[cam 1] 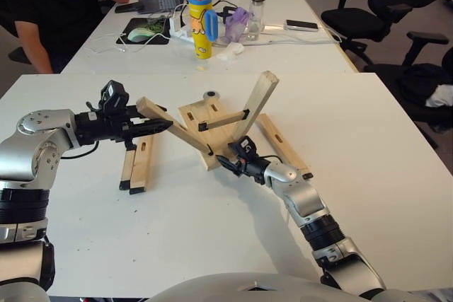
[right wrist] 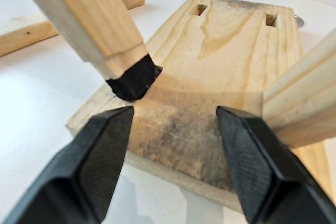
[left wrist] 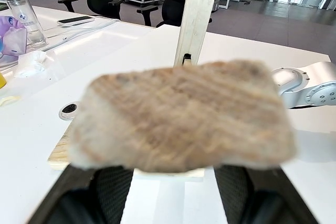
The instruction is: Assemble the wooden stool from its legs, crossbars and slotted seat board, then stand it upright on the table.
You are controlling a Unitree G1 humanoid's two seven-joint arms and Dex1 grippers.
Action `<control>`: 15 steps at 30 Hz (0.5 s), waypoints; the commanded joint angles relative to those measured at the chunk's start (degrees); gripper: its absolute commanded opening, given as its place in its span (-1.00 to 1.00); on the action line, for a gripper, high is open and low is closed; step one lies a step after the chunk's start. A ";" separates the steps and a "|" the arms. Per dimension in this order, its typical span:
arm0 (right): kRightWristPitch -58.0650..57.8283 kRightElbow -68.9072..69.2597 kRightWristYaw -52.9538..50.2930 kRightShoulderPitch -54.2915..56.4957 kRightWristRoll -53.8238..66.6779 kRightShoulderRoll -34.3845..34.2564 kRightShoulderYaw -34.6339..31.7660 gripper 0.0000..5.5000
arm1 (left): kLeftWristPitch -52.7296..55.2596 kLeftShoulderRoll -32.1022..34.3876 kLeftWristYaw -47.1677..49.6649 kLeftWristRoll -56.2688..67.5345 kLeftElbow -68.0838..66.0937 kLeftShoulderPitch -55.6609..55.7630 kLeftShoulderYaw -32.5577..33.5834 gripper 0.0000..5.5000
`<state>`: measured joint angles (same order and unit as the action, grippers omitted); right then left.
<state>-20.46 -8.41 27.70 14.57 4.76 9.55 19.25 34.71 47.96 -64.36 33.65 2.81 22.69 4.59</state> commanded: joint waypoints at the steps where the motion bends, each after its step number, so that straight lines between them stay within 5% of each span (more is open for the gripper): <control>1: -5.55 -4.47 -0.29 -3.71 -3.02 1.66 2.20 0.06 | 3.05 1.73 2.32 -2.00 2.15 1.88 -1.16 -0.25; 15: -5.96 -4.32 -0.10 -4.24 -3.47 2.27 3.82 0.06 | 1.50 1.42 5.20 -9.20 2.48 2.20 -8.43 -0.25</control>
<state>-20.48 -8.41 27.20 14.68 4.63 9.93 20.15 35.32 49.62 -62.57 30.05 6.90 25.73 -0.56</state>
